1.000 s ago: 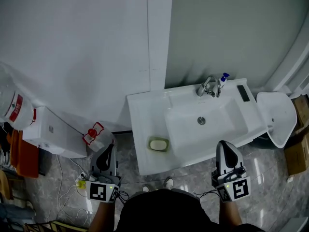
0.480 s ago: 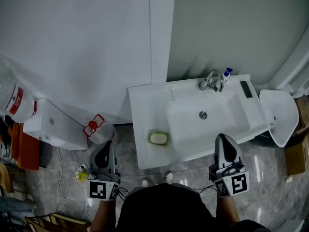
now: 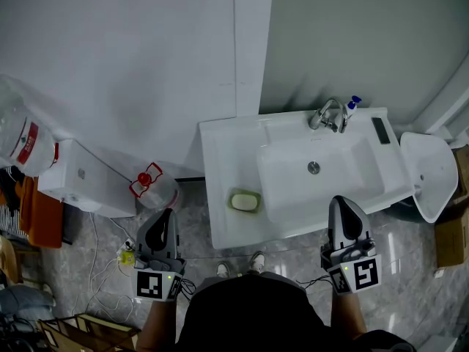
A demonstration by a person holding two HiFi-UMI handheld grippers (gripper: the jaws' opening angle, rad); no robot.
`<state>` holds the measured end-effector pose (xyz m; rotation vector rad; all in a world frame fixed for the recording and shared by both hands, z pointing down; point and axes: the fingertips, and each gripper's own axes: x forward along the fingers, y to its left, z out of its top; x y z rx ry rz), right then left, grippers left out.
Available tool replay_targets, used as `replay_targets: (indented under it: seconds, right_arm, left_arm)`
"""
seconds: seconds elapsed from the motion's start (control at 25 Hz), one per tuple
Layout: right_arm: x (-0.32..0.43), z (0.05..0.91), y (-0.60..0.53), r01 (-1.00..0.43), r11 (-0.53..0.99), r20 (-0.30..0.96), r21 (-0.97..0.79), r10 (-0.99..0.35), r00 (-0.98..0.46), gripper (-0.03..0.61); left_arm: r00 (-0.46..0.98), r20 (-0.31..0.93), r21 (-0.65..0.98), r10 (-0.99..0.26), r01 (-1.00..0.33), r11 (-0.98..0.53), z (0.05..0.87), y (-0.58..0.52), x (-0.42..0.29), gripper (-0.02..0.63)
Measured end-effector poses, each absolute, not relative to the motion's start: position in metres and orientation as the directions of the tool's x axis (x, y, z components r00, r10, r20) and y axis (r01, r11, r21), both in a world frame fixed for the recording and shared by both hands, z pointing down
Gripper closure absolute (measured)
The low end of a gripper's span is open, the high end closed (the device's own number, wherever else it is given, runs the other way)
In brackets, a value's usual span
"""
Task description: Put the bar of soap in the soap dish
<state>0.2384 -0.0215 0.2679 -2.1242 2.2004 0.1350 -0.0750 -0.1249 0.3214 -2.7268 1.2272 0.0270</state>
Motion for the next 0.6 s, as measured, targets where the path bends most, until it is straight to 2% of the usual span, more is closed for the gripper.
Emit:
replay_targets:
  seconds: [0.16, 0.32, 0.6]
  right_arm:
    - [0.23, 0.268, -0.027, -0.997, 0.075, -0.121, 0.031, -0.99, -0.078, 0.566]
    - [0.232, 0.283, -0.029, -0.995, 0.061, -0.072, 0.079, -0.995, -0.066, 0.566]
    - [0.224, 0.288, -0.035, -0.994, 0.076, -0.063, 0.075, -0.995, -0.081, 0.566]
  left_arm:
    - [0.666, -0.078, -0.133, -0.742, -0.745, -0.654, 0.322, -0.127, -0.075, 0.594]
    - [0.663, -0.064, -0.136, -0.746, -0.746, -0.651, 0.327, -0.128, -0.078, 0.594]
    - [0.658, -0.03, -0.136, -0.753, -0.749, -0.649, 0.339, -0.132, -0.081, 0.593]
